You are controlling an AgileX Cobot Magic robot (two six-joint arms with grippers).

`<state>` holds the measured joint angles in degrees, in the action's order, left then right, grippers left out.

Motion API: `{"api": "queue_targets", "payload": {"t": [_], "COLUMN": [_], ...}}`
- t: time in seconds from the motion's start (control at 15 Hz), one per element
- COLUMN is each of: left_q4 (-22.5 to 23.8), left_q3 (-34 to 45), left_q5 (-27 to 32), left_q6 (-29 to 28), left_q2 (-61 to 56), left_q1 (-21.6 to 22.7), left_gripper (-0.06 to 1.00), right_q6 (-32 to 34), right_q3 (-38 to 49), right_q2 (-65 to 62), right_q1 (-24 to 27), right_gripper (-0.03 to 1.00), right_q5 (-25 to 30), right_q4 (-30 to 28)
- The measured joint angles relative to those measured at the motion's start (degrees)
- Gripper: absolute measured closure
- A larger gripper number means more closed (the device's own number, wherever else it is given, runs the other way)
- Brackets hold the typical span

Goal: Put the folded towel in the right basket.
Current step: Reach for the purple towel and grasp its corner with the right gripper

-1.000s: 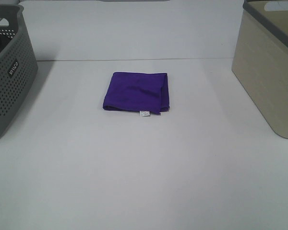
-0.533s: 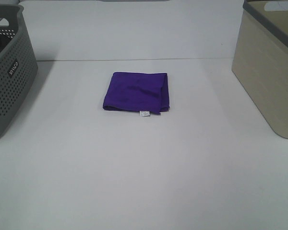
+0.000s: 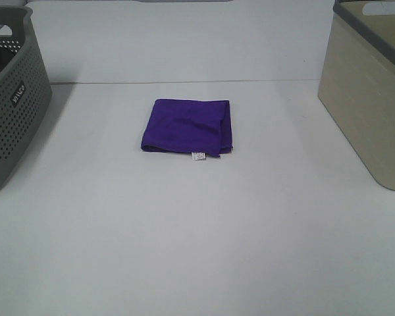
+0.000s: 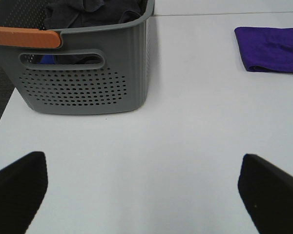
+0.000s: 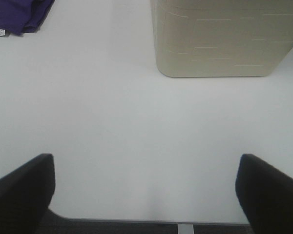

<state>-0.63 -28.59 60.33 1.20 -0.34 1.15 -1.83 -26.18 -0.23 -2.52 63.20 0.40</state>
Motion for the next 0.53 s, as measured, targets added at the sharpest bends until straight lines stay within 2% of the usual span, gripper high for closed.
{"api": "queue_targets", "payload": {"t": [0.33, 0.4, 0.53], "left_q4": [0.00, 0.00, 0.00], "left_q3": [0.00, 0.00, 0.00], "left_q5": [0.00, 0.00, 0.00], "left_q6": [0.00, 0.00, 0.00], "left_q2": [0.00, 0.00, 0.00], "left_q1": [0.00, 0.00, 0.00], "left_gripper": [-0.05, -0.05, -0.05], "right_q6": [0.00, 0.00, 0.00], "right_q3": [-0.57, -2.86, -12.49], "right_q2": [0.46, 3.32, 17.25], "right_q1": [0.00, 0.00, 0.00], "right_gripper": [0.00, 0.00, 0.00], "right_q5": [0.23, 0.46, 2.23], "right_q4": [-0.06, 0.29, 2.98]}}
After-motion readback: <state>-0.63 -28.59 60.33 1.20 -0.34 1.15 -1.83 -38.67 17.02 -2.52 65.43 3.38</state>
